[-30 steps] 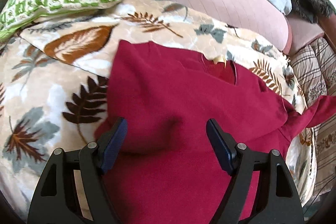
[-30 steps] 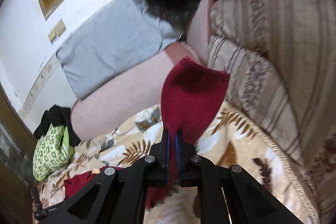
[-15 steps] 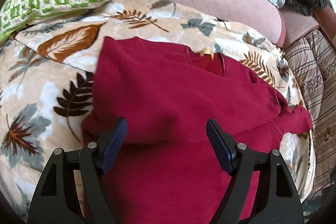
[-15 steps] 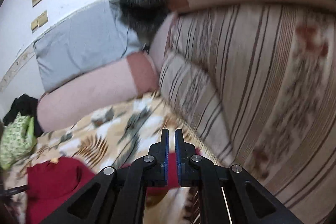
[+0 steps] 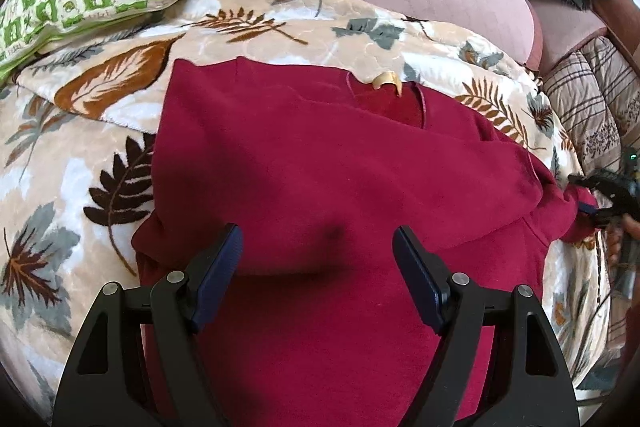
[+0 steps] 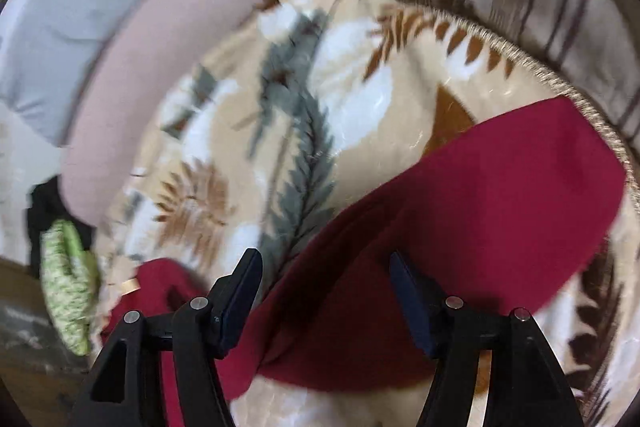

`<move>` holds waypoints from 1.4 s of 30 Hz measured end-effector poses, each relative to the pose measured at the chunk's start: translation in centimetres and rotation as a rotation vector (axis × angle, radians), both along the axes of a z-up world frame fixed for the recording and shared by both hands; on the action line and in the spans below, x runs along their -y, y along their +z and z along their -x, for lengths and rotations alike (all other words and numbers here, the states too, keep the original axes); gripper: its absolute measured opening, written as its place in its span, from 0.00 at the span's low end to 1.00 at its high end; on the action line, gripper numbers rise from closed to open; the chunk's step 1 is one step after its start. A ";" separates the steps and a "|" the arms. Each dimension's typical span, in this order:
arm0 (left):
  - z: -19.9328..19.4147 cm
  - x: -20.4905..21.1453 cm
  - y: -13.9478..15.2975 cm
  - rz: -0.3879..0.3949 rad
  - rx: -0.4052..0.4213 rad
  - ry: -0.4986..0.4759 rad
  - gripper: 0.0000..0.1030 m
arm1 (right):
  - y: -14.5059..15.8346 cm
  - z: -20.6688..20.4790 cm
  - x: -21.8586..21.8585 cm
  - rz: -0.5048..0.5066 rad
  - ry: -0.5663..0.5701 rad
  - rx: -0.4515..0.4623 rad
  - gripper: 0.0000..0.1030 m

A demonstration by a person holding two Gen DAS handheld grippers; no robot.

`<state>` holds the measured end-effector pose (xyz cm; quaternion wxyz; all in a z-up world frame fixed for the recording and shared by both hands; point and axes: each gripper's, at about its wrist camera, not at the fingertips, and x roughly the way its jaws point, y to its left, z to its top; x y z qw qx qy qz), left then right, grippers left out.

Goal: Fold small clothes

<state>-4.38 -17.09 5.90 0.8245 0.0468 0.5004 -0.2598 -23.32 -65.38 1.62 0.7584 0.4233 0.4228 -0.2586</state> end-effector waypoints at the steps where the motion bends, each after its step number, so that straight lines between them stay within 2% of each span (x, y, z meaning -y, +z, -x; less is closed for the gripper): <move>1: -0.1 -0.2 -0.1 0.003 -0.005 0.004 0.76 | -0.5 -0.6 -0.1 0.026 0.015 -0.034 0.62; 3: -0.2 -0.8 -0.1 0.012 -0.014 0.012 0.76 | -0.4 -1.1 -0.8 0.116 0.031 -0.080 0.46; 4: -0.3 -1.1 0.0 0.016 -0.012 0.015 0.76 | -0.1 -0.9 -1.0 0.152 0.036 -0.095 0.25; 5: -0.4 -1.6 0.2 0.020 -0.006 0.018 0.76 | 0.1 -0.4 -0.8 0.138 0.039 -0.060 0.11; 6: -0.5 -1.9 0.4 0.019 0.001 0.021 0.76 | 0.6 0.5 -0.6 0.110 0.034 -0.005 0.10; 7: -0.6 -2.3 0.6 0.019 0.005 0.027 0.76 | 1.8 1.7 -0.8 0.126 0.034 0.047 0.09; 9: -1.2 -3.4 1.2 0.032 0.011 0.051 0.76 | 4.4 2.5 -1.6 0.181 0.060 0.117 0.09; 11: -1.9 -4.5 2.0 0.059 0.014 0.088 0.76 | 8.4 2.4 -3.6 0.242 0.132 0.237 0.09; 14: -2.6 -6.0 3.1 0.103 0.019 0.129 0.76 | 13.9 0.0 -8.9 0.307 0.328 0.402 0.09; 16: -3.0 -6.8 4.0 0.139 0.022 0.153 0.76 | 16.2 -2.3 -13.8 0.354 0.503 0.468 0.09; 17: -3.2 -7.2 4.3 0.154 0.023 0.163 0.76 | 17.0 -4.1 -18.0 0.393 0.651 0.498 0.09; 19: -3.5 -7.9 4.5 0.174 0.024 0.188 0.76 | 16.0 -6.8 -24.0 0.434 0.864 0.495 0.09; 20: -3.6 -8.2 4.5 0.178 0.023 0.198 0.76 | 14.7 -8.0 -26.5 0.452 0.946 0.448 0.10; 21: -3.7 -8.5 4.4 0.183 0.021 0.201 0.76 | 13.7 -8.6 -27.9 0.465 0.985 0.407 0.14; 22: -3.7 -8.7 4.3 0.190 0.016 0.200 0.76 | 11.9 -9.5 -29.4 0.483 1.024 0.344 0.25; 23: -3.7 -8.8 4.2 0.197 0.013 0.198 0.76 | 10.7 -9.6 -29.7 0.483 1.025 0.318 0.31; 26: -4.2 -9.3 3.6 0.224 0.001 0.193 0.76 | 8.1 -8.0 -26.9 0.401 0.909 0.291 0.32; 28: -4.5 -9.2 3.1 0.231 -0.012 0.195 0.76 | 7.5 -6.4 -24.1 0.367 0.818 0.283 0.36; 30: -4.9 -8.8 2.5 0.237 -0.029 0.200 0.76 | 7.1 -5.3 -22.8 0.362 0.775 0.280 0.39; 33: -5.3 -7.5 1.8 0.223 -0.029 0.191 0.76 | 6.7 -3.8 -20.6 0.411 0.668 0.218 0.40; 36: -5.9 -5.9 0.9 0.192 -0.031 0.171 0.76 | 5.9 -3.3 -18.5 0.341 0.599 0.204 0.43; 38: -6.6 -5.1 0.2 0.167 -0.032 0.172 0.76 | 4.8 -3.4 -18.4 0.290 0.585 0.193 0.43; 40: -7.4 -4.9 -0.7 0.152 -0.048 0.205 0.76 | 4.5 -3.5 -19.8 0.328 0.614 0.195 0.43; 42: -7.9 -4.9 -1.0 0.167 -0.062 0.217 0.76 | 4.8 -3.5 -21.5 0.392 0.657 0.211 0.43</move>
